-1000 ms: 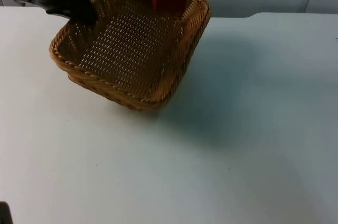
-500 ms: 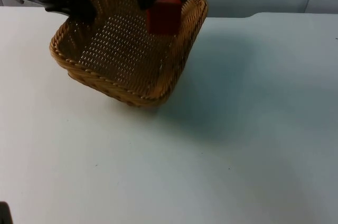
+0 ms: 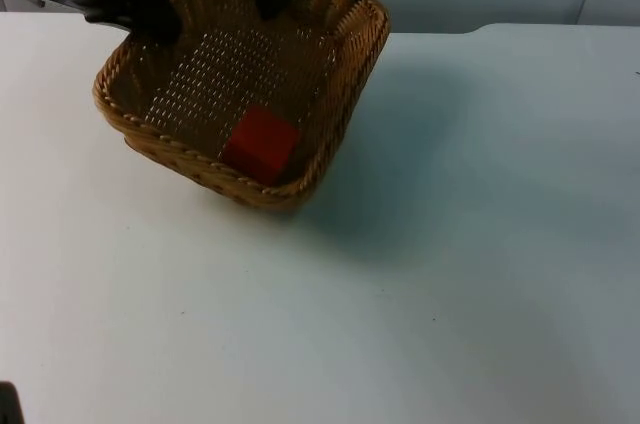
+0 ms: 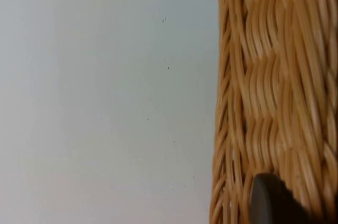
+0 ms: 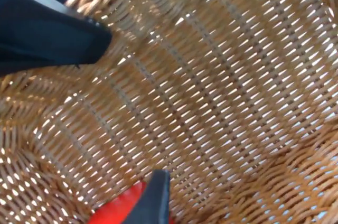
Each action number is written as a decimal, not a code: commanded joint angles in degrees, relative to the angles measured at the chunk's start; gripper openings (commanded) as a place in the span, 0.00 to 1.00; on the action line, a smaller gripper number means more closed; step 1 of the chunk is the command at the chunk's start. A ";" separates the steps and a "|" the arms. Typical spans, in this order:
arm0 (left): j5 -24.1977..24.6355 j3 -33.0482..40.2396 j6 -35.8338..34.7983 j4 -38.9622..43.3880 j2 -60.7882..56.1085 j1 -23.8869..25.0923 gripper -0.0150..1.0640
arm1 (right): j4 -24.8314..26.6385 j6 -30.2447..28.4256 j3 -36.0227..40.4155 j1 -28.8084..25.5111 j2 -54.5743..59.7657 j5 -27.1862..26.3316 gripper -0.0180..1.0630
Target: Pick up the basket with the left hand and place the cube into the basket with the right hand.
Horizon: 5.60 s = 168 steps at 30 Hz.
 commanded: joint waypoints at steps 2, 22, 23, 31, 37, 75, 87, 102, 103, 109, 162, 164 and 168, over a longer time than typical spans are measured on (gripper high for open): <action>-0.40 -0.59 -0.40 -2.03 -1.14 -0.28 0.01 | -0.56 0.12 -0.53 0.44 -2.31 -1.38 0.84; -0.53 -0.59 -0.40 -2.03 -1.14 -0.28 0.01 | -25.38 12.79 -0.53 -3.67 -11.88 3.00 0.77; -0.56 -0.59 -0.40 -2.02 -1.14 -0.28 0.01 | -25.38 13.53 -0.53 -5.33 -12.30 4.72 0.66; -0.67 -0.59 -0.40 -2.02 -1.14 -0.28 0.01 | -25.13 14.96 -0.53 -13.80 -15.58 13.72 0.39; -0.93 -0.59 -0.40 -2.02 -1.14 -0.28 0.01 | -29.90 10.13 -0.53 -16.67 -18.54 19.49 0.38; 15.22 7.09 -5.97 -4.99 -1.14 -2.37 0.01 | -26.92 14.93 -0.53 -26.63 -32.07 23.86 0.01; 15.81 10.17 -2.46 -7.67 -1.14 -7.14 0.13 | -26.04 14.93 -0.53 -26.63 -32.08 23.86 0.01; 8.85 8.34 -1.43 3.85 -1.14 -8.85 0.72 | -26.01 15.07 -0.53 -26.63 -32.08 23.86 0.01; 8.13 7.14 -1.43 6.08 -1.14 -8.85 0.72 | -26.01 15.07 -0.53 -26.63 -32.08 23.86 0.01; 8.96 -2.11 -7.39 12.51 -1.26 -8.07 0.71 | -26.01 15.07 -0.53 -26.63 -32.08 23.86 0.01; 30.45 56.27 -24.57 34.84 -121.15 -6.10 0.01 | -4.78 2.62 83.07 -26.63 -126.15 15.93 0.01; 31.23 56.27 -24.69 35.83 -121.15 -6.10 0.01 | -4.35 2.62 83.07 -26.63 -126.15 16.57 0.01; 31.95 56.49 -26.04 38.08 -121.15 -6.10 0.01 | -3.53 2.62 83.18 -26.63 -126.15 17.75 0.01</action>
